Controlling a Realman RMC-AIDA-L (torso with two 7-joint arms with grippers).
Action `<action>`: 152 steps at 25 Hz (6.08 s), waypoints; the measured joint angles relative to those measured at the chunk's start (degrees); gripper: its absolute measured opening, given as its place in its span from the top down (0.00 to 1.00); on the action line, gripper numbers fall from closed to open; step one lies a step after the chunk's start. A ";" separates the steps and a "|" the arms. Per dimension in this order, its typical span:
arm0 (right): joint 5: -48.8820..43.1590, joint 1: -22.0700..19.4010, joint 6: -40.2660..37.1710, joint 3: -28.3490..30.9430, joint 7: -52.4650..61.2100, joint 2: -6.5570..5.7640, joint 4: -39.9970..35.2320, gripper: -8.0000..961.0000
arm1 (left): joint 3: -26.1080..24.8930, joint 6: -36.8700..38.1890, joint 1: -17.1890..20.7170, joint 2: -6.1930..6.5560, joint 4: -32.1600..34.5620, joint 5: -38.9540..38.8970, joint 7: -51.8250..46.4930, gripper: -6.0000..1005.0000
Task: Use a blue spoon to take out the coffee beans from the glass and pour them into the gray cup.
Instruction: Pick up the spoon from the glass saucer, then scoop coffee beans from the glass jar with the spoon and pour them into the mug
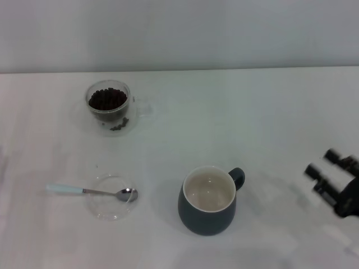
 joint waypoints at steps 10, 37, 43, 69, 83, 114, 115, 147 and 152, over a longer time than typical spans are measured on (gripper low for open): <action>0.07 2.81 -4.16 20.89 0.99 -2.66 -0.07 0.40 | 0.21 7.40 3.04 -0.32 -3.95 5.01 -14.56 0.22; 0.38 10.68 2.09 31.19 -2.36 -6.84 -2.96 0.40 | 11.21 -2.18 1.87 -0.31 -6.35 14.42 -64.69 0.22; 0.44 10.67 3.22 31.23 -2.83 -6.74 -3.57 0.40 | 11.25 -4.11 0.17 -0.41 -6.34 17.48 -63.31 0.22; 0.09 10.40 5.50 30.84 -2.94 -5.99 -3.57 0.40 | 11.18 -0.14 0.65 -0.99 -6.90 19.40 -58.47 0.23; 0.06 9.77 5.12 30.83 -2.93 -5.41 -3.57 0.40 | 11.18 -0.70 -0.16 -0.73 -6.84 20.48 -58.78 0.30; 0.08 9.16 4.29 30.70 -3.00 -4.76 -3.57 0.40 | 10.81 -1.62 0.09 -0.55 -6.46 20.36 -61.57 0.86; 0.08 9.17 4.30 30.70 -3.09 -4.76 -3.57 0.40 | 10.79 -1.45 0.09 -0.52 -6.41 20.34 -61.58 0.86; -2.85 9.22 1.71 30.50 -5.94 -1.91 -4.03 0.40 | 11.89 0.40 -0.95 7.95 21.74 25.75 -72.57 0.86; -5.50 8.41 -0.33 30.42 -5.93 -1.21 -6.23 0.40 | 12.89 -1.97 -4.73 11.43 23.65 29.61 -77.92 0.86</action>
